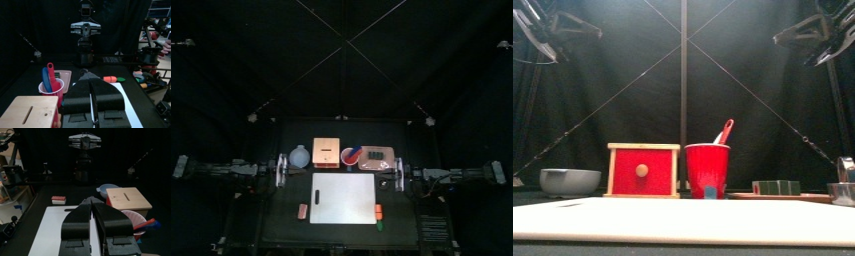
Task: Place sushi on board then cut the sushi with the knife then place the pieces on the plate
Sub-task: Place the sushi on the board
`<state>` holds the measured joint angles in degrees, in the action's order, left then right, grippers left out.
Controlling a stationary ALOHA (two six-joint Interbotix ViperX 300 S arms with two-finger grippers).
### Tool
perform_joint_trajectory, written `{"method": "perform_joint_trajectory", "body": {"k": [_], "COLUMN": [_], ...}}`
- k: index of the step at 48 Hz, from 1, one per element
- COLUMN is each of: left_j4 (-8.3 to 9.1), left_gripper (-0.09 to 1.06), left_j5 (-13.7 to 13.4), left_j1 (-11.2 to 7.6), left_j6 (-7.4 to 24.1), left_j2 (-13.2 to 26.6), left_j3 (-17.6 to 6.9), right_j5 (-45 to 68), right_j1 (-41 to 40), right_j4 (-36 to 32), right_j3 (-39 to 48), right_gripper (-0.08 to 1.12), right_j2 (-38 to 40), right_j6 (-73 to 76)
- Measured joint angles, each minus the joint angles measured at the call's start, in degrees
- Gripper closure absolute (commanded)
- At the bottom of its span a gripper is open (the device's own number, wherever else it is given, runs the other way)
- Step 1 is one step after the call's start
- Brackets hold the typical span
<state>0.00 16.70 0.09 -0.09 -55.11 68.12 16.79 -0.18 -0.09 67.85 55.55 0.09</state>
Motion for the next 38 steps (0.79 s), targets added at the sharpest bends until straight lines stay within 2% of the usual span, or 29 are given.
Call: {"method": "perform_joint_trajectory", "body": {"k": [1, 9, 13, 24, 30, 38], "left_j4": [0.00, 0.00, -0.09, -0.09, -0.09, -0.09], "left_gripper": [1.02, 1.00, 0.99, 0.99, 0.99, 0.99], "left_j5": [0.0, 6.2, 8.3, 9.8, 10.0, 10.1], "left_j1": [0.00, 0.09, 0.18, 0.09, 0.09, 0.18], "left_j6": [0.0, 0.2, 0.2, 0.2, 0.2, 0.2], "left_j2": [0.0, 6.1, 8.5, 15.9, 18.5, 20.1], "left_j3": [-0.1, 0.0, -0.1, -1.0, -1.7, -1.9], "right_j5": [-0.1, -0.2, -0.7, -9.5, -17.0, -25.3], "right_j1": [-0.1, -3.2, -5.8, -15.8, -20.6, -24.9], "right_j4": [0.0, 1.0, 3.1, 7.6, 7.6, 8.1], "right_j3": [0.1, 2.5, 3.0, 1.7, -0.7, -4.0], "right_gripper": [0.98, 1.00, 1.00, 0.96, 0.83, 0.45], "right_j2": [0.0, -2.0, -3.4, -6.6, -8.1, -10.0], "right_j6": [0.0, 0.7, 1.8, 2.2, 2.2, 2.2]}}
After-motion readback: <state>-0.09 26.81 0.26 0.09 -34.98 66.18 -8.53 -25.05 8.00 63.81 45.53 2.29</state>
